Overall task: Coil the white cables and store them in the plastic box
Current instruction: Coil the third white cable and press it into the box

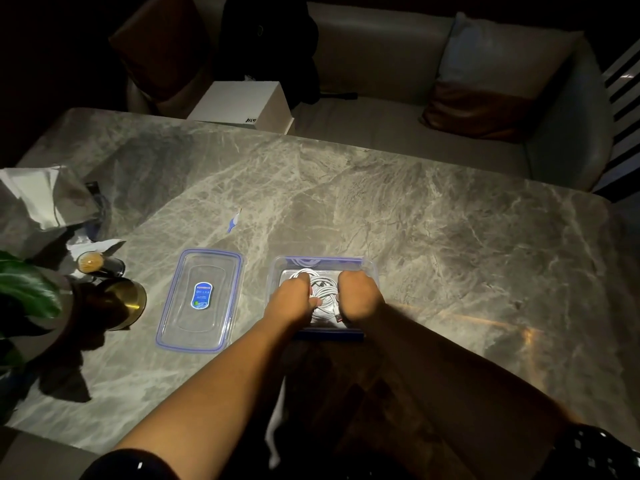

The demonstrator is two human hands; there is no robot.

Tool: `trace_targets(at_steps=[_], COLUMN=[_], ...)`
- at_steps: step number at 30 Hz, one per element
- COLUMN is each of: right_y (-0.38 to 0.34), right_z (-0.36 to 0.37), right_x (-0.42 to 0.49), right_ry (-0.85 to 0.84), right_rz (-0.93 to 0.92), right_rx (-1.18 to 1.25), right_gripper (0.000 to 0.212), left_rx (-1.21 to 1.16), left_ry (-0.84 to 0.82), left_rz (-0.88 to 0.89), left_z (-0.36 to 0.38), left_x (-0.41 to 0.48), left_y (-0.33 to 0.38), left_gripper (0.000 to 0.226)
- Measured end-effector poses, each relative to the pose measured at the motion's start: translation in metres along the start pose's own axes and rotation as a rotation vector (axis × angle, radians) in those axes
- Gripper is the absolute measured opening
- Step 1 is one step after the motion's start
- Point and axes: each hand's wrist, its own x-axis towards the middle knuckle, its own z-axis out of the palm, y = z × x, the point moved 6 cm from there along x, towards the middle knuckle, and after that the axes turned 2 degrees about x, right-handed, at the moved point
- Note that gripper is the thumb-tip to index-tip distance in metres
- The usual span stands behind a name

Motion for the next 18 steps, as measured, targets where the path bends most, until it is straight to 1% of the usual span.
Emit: trace_targets(at_steps=[1, 2, 3, 4, 5, 6, 7, 8, 10, 11, 13, 18], right_y=[0.0, 0.001, 0.0, -0.001, -0.002, -0.002, -0.002, 0.0, -0.001, 0.0, 0.004, 0.006], right_z=[0.003, 0.004, 0.005, 0.004, 0.007, 0.009, 0.006, 0.003, -0.007, -0.002, 0.002, -0.003], right_x=[0.001, 0.003, 0.002, 0.0, 0.004, 0.008, 0.012, 0.006, -0.001, 0.001, 0.005, -0.002], right_ry=[-0.04, -0.002, -0.006, 0.029, 0.063, 0.075, 0.135, 0.152, 0.116, 0.06, 0.054, 0.106], right_rz=[0.01, 0.017, 0.007, -0.017, -0.019, -0.03, -0.047, 0.002, 0.063, 0.068, 0.048, 0.081], right_rx=[0.018, 0.016, 0.002, -0.038, -0.018, 0.035, 0.031, -0.006, 0.04, 0.031, 0.042, 0.126], right_gripper=[0.006, 0.006, 0.015, 0.026, 0.034, 0.036, 0.032, 0.025, 0.015, 0.017, 0.021, 0.023], left_rx=[0.004, 0.005, 0.005, 0.005, 0.008, 0.016, 0.03, 0.047, 0.09, 0.111, 0.14, 0.161], left_ry=[-0.001, -0.003, -0.006, -0.009, -0.012, -0.014, -0.013, -0.011, -0.002, 0.003, 0.013, 0.054], left_rz=[0.007, 0.014, 0.02, 0.023, 0.024, 0.026, 0.03, 0.038, 0.052, 0.054, 0.051, 0.037], left_z=[-0.001, -0.002, -0.002, -0.002, -0.003, -0.002, -0.002, -0.002, 0.0, 0.0, -0.001, -0.005], left_x=[0.0, 0.001, 0.002, 0.002, 0.003, 0.003, 0.003, 0.003, 0.002, 0.002, 0.001, -0.003], left_y=[0.0, 0.0, 0.001, 0.001, 0.001, 0.001, 0.002, 0.002, 0.003, 0.004, 0.006, 0.009], left_gripper=[0.027, 0.028, 0.028, 0.028, 0.027, 0.027, 0.025, 0.024, 0.026, 0.027, 0.029, 0.041])
